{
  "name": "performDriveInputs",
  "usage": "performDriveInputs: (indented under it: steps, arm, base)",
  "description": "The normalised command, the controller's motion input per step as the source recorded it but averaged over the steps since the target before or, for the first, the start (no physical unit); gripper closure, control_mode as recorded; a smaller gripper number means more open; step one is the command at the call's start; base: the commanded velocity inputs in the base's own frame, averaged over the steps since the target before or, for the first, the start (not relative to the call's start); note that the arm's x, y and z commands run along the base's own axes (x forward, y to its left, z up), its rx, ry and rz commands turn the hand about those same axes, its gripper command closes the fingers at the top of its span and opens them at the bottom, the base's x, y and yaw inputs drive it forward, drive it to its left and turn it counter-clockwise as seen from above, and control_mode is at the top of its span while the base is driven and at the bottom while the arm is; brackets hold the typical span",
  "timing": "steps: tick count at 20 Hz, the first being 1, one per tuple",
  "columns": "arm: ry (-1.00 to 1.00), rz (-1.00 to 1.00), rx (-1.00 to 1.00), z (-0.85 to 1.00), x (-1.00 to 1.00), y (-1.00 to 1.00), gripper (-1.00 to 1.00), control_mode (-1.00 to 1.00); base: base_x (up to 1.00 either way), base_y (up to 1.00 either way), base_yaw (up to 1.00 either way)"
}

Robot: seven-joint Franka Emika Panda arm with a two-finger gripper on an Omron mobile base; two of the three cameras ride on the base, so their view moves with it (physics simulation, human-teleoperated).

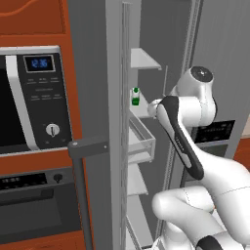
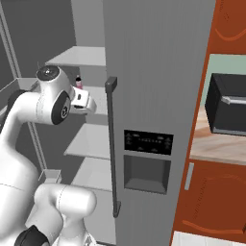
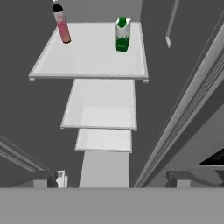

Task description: Take out the milk from the fridge and place it on the tray on the counter. Then take the sugar cube near the tray and place it in the tray.

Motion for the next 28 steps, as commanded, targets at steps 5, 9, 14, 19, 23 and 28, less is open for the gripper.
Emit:
performDriveInputs:
  steps: [5,9,14,19,23,28]
  arm:
    - [0.00,-0.12,0.00,0.00,0.42,0.16,-1.00,-1.00]
    - [-0.01,-0.04,0.00,0.00,0.33,0.00,-1.00,-1.00]
    - [-0.02,0.00,0.00,0.00,0.41,0.00,-1.00,-1.00]
    - [-0.08,-0.01,0.00,0.00,0.37,0.00,-1.00,-1.00]
    - [-0.23,-0.09,-0.01,-0.04,0.12,0.02,-1.00,-1.00]
    - [-0.06,-0.07,0.00,0.00,0.11,0.00,-1.00,-1.00]
  base:
    - [0.00,0.00,0.00]
    - [0.00,0.00,0.00]
    - [0.00,0.00,0.00]
    - [0.00,0.00,0.00]
    - [0.00,0.00,0.00]
    - [0.00,0.00,0.00]
